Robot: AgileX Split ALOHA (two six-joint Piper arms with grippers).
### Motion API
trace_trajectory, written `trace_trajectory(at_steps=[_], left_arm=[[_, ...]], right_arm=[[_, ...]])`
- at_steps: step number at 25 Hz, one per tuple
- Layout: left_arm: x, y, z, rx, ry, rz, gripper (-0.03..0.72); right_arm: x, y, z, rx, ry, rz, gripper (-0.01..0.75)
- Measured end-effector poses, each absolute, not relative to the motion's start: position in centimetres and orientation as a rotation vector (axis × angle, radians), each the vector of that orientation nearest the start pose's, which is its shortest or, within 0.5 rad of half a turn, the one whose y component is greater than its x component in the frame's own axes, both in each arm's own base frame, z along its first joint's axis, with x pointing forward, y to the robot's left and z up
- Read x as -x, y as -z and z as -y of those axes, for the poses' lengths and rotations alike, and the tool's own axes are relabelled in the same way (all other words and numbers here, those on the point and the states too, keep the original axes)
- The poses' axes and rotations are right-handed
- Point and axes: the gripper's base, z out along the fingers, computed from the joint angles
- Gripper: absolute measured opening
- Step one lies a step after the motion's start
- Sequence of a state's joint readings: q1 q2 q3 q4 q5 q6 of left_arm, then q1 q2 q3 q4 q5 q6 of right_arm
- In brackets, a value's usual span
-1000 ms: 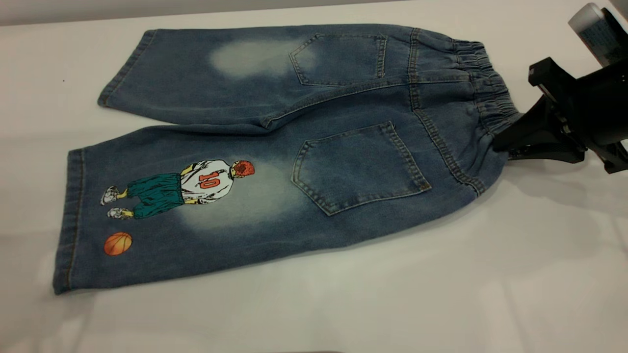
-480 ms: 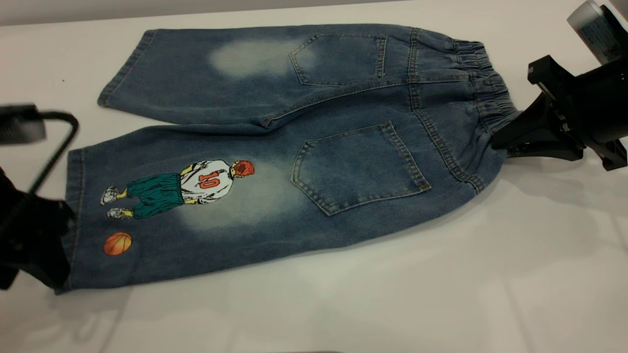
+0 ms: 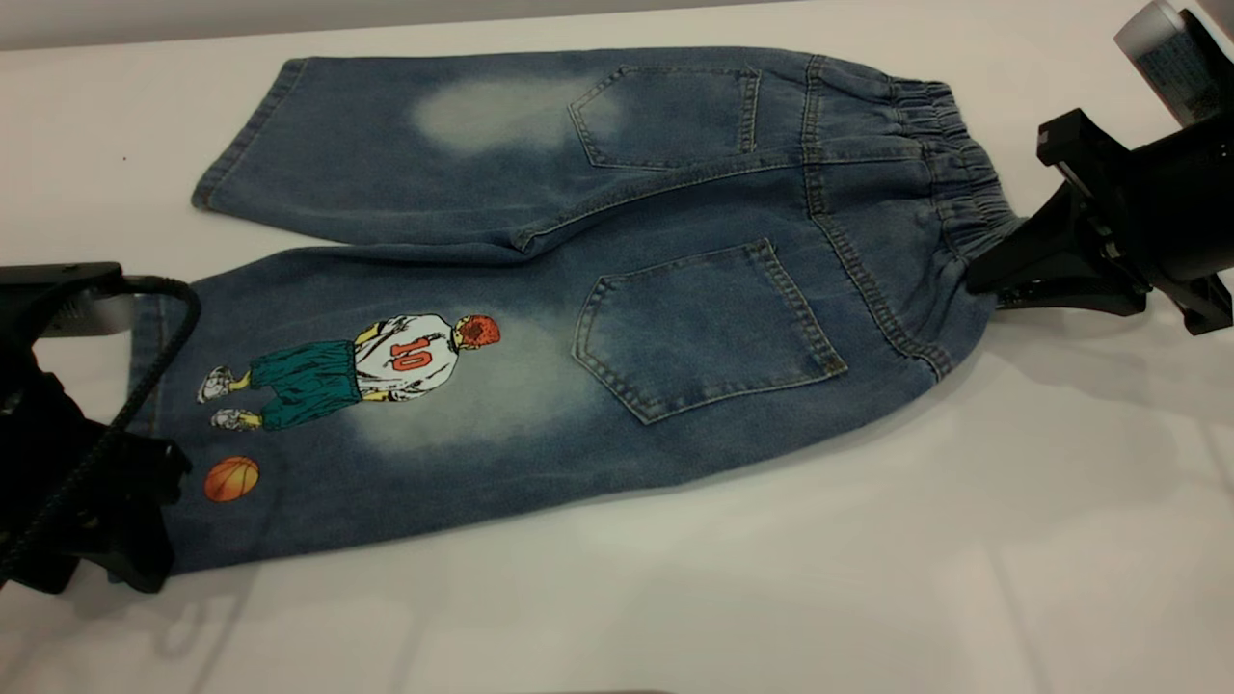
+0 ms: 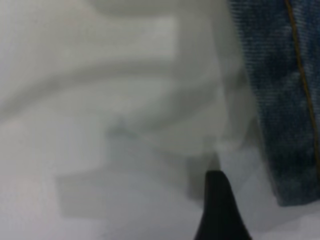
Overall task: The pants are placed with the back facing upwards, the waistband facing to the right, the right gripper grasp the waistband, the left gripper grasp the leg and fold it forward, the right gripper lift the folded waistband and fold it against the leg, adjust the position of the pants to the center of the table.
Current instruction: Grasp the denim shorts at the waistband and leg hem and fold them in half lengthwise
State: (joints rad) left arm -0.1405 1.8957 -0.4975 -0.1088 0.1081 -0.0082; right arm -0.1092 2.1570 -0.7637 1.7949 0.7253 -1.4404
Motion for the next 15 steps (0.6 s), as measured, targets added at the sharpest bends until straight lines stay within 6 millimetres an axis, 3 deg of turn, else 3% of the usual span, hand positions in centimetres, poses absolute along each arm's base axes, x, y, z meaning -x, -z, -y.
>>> trace_trajectory(at_steps=[5,7,12,15], left_arm=[[-22.5,-4.9,3.3,-0.037,0.045,-2.996,0.371],[-22.6,-4.9,3.3,-0.037,0.046,-2.992,0.305],[-22.9,-5.0,3.5,-0.032,0.051,-2.987,0.059],[-23.5,-5.2,3.7,-0.036,0.056,-3.012,0.034]], right_arm=[[-31.1,-3.8,-2.5,-0.475,-1.044,-2.581,0.04],[-31.1,-3.8,-2.5,-0.475,-1.044,-2.581,0.04],[-31.1,-3.8,-2.5,-0.475,-1.044,-2.581,0.04],[-31.0,-3.8,-2.5,-0.465,-1.045,-2.585,0.04]])
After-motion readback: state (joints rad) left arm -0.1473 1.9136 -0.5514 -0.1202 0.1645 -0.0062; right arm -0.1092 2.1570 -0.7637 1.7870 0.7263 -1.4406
